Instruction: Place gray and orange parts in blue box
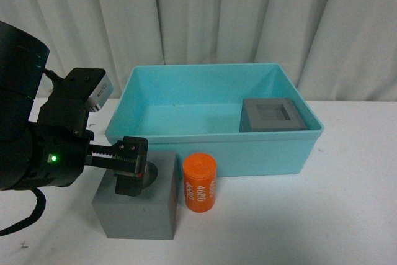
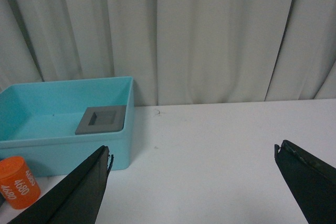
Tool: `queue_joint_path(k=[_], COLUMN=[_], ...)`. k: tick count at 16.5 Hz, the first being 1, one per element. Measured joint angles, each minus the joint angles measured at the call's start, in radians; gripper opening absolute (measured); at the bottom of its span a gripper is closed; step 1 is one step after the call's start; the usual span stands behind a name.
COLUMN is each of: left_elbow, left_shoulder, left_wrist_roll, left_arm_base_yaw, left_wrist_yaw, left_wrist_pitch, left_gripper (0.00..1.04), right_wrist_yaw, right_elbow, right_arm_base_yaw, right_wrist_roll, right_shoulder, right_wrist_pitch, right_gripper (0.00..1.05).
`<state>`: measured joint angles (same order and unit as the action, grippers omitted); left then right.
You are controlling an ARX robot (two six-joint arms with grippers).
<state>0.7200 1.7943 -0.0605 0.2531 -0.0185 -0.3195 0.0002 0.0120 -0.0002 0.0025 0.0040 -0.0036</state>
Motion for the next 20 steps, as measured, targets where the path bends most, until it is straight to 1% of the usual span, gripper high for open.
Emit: queue_joint_path(k=[4, 5, 7, 9, 12, 17, 19, 20], left_elbow=[0.002, 0.002, 0.001, -0.006, -0.008, -0.016, -0.039, -0.092], left_shoulder=[0.03, 0.03, 0.03, 0.022, 0.018, -0.005, -0.043, -0.137], left_wrist_roll=[0.036, 0.041, 0.043, 0.043, 0.043, 0.044, 0.064, 0.118], left_arm_base_yaw=[0.012, 0.012, 0.013, 0.013, 0.013, 0.007, -0.021, -0.067], left_wrist_yaw=[0.012, 0.011, 0.011, 0.009, 0.004, -0.005, -0.002, -0.009], left_wrist_pitch=[0.005, 0.004, 0.002, 0.0, 0.003, 0.016, 0.027, 0.067], left_gripper=[0.98, 0.91, 0.66, 0.44, 0.34, 0.23, 0.21, 0.21], right_wrist_yaw=[0.0, 0.0, 0.0, 0.0, 0.0, 0.0, 0.0, 0.0], right_elbow=[0.0, 0.0, 0.0, 0.0, 0.0, 0.0, 0.0, 0.0], right_arm_base_yaw=[0.0, 0.0, 0.0, 0.0, 0.0, 0.0, 0.0, 0.0], right_wrist_roll=[0.0, 0.0, 0.0, 0.0, 0.0, 0.0, 0.0, 0.0], right_shoulder=[0.0, 0.0, 0.0, 0.0, 0.0, 0.0, 0.0, 0.0], right_wrist_pitch=[0.0, 0.0, 0.0, 0.0, 0.0, 0.0, 0.0, 0.0], right_gripper=[0.98, 0.98, 0.98, 0.98, 0.98, 0.98, 0.98, 0.98])
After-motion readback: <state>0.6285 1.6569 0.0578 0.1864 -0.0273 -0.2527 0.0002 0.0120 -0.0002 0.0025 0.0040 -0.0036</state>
